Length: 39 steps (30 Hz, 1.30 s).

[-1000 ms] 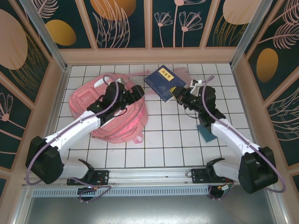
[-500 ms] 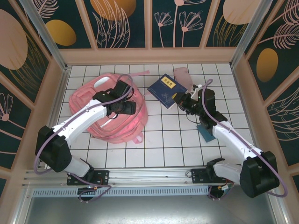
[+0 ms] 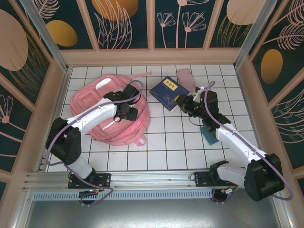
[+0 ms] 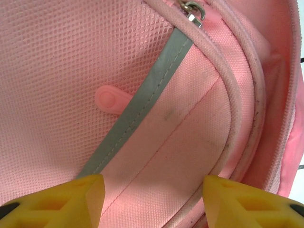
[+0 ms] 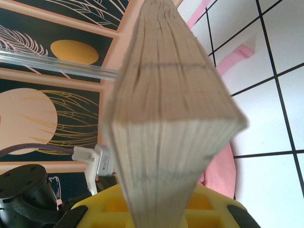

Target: Pack the student bag

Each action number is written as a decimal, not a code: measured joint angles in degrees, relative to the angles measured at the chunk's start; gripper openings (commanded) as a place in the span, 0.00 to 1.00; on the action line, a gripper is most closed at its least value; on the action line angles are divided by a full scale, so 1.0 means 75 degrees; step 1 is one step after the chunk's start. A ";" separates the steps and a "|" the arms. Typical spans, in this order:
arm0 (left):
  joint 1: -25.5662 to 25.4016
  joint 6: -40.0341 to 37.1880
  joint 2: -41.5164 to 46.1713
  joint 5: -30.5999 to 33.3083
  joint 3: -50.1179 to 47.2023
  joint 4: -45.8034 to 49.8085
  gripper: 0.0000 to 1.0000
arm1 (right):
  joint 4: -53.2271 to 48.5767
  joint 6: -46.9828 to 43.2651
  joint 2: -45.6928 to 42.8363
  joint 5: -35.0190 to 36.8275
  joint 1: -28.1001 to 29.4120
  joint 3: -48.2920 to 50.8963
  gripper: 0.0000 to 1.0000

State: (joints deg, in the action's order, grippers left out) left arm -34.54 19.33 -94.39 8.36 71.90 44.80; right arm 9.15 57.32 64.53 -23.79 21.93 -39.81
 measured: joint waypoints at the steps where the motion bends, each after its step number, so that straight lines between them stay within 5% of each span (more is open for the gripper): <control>1: 0.0000 -0.0067 -0.0026 -0.0015 0.0009 0.0000 0.61 | 0.0000 0.0000 0.0000 0.0006 0.0006 0.0006 0.05; 12: 0.0000 -0.0440 -0.0035 -0.0568 0.0015 -0.0125 0.77 | -0.0006 0.0000 0.0000 0.0055 0.0087 0.0032 0.05; 18: 0.0000 -0.0417 -0.0184 -0.0157 0.0026 -0.0137 0.63 | -0.0006 0.0003 0.0000 0.0058 0.0099 0.0032 0.05; 27: -0.0058 -0.0525 -0.0909 -0.0102 0.0140 -0.0169 0.56 | -0.0015 0.0003 0.0000 0.0119 0.0105 0.0032 0.05; 39: -0.0143 -0.0484 -0.0507 0.0807 0.0297 -0.0146 0.05 | -0.0079 0.0000 0.0000 0.0195 0.0137 0.0032 0.06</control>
State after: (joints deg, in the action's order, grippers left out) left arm -35.62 15.70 -98.19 14.41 74.13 43.70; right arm 8.56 57.32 64.53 -22.33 22.96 -39.57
